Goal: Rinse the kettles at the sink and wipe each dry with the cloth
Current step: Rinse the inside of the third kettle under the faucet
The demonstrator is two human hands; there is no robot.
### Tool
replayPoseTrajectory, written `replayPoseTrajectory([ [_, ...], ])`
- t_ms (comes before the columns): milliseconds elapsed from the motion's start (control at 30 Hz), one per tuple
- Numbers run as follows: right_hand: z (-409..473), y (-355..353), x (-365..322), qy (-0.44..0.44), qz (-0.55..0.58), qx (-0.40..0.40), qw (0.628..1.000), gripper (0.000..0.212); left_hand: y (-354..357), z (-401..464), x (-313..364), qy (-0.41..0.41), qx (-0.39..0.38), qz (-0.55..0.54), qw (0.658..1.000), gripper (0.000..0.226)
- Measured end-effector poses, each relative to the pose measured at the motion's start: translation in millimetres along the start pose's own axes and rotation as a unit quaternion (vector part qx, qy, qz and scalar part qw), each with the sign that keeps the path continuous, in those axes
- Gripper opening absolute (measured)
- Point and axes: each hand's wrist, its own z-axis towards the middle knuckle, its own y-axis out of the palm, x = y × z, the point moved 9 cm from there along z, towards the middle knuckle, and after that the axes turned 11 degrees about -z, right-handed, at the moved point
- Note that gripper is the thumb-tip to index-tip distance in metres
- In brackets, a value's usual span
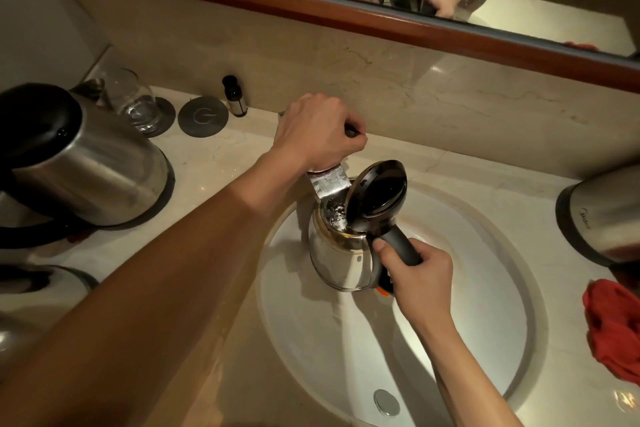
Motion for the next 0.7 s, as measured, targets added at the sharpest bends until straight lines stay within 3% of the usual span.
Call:
replayPoseTrajectory([
  [700, -1.7, -1.0, -4.4, -0.008, -0.01, 0.004, 1.0, 0.058, -0.2, -0.6, 0.8, 0.006, 0.004, -0.006, 1.0, 0.027],
])
